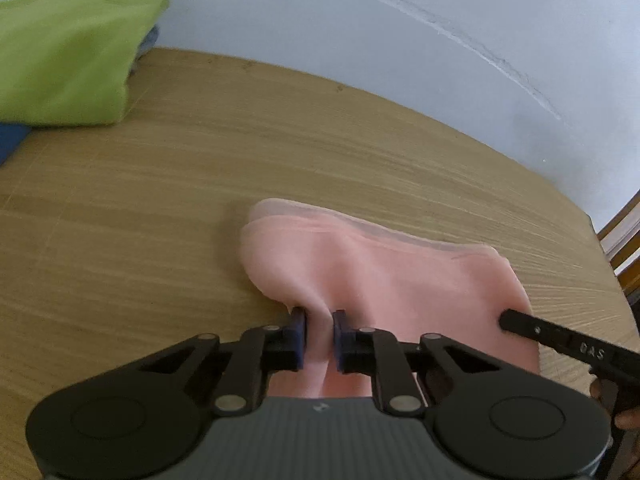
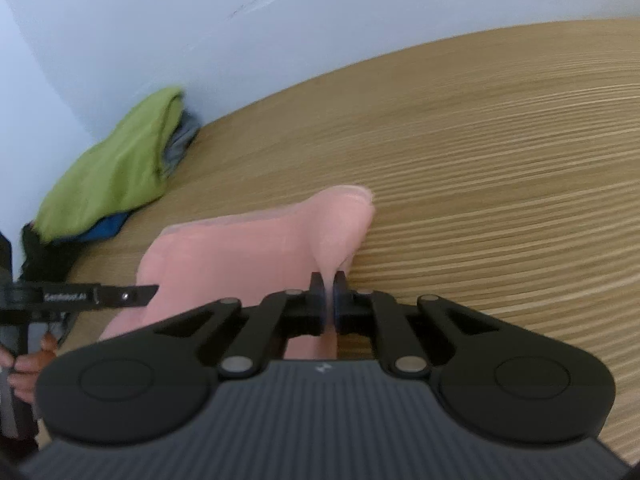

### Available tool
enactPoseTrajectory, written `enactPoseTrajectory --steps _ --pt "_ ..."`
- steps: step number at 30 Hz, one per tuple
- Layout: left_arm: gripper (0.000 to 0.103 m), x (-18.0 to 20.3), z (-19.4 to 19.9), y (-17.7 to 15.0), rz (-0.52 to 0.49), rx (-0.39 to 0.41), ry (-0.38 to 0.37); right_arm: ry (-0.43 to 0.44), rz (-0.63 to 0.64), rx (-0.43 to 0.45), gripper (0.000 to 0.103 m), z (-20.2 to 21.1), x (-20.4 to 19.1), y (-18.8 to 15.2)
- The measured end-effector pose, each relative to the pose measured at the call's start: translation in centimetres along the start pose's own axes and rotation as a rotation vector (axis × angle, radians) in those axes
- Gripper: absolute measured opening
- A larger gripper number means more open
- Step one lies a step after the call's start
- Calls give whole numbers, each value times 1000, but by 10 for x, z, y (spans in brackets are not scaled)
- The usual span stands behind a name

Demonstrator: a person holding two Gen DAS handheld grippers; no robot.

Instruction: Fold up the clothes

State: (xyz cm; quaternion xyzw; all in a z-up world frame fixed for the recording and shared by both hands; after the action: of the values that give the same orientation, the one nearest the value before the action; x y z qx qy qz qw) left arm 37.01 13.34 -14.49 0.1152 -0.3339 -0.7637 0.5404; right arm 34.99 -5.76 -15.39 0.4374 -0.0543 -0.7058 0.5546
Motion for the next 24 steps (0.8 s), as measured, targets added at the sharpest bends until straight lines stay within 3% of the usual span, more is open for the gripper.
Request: enactPoseTrajectory --steps 3,6,8,12,17,21,24 --pt "18 0 -2 3 3 2 16 3 -26 -4 8 1 9 2" --pt "31 -9 15 -4 3 1 71 -13 -68 -3 18 8 11 6" --pt "38 -12 41 -14 45 20 33 -27 -80 13 38 19 12 6" --pt "48 -11 104 -55 83 36 12 26 -83 15 47 53 5 -11" --pt "51 15 155 -131 43 -29 -25 79 -80 -70 49 113 -6 -73" --pt "51 41 178 -188 -3 -105 -73 55 -41 -133 49 155 -19 -138" --pt "51 52 182 -214 -23 -124 -100 26 -90 -163 49 173 -19 -175"
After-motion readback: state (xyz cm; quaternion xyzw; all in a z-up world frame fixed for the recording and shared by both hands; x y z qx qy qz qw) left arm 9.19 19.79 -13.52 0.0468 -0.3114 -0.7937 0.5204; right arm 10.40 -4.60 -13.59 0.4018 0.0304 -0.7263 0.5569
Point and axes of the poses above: each gripper's, at about its wrist camera, not at the fingertips, and z roughly against the way its jaws point, x to its right, y to its top, the point moved 9 cm from there along -z, roughly the way its jaws point, and after that the axes turned 12 degrees about -z, right-handed, at the moved point
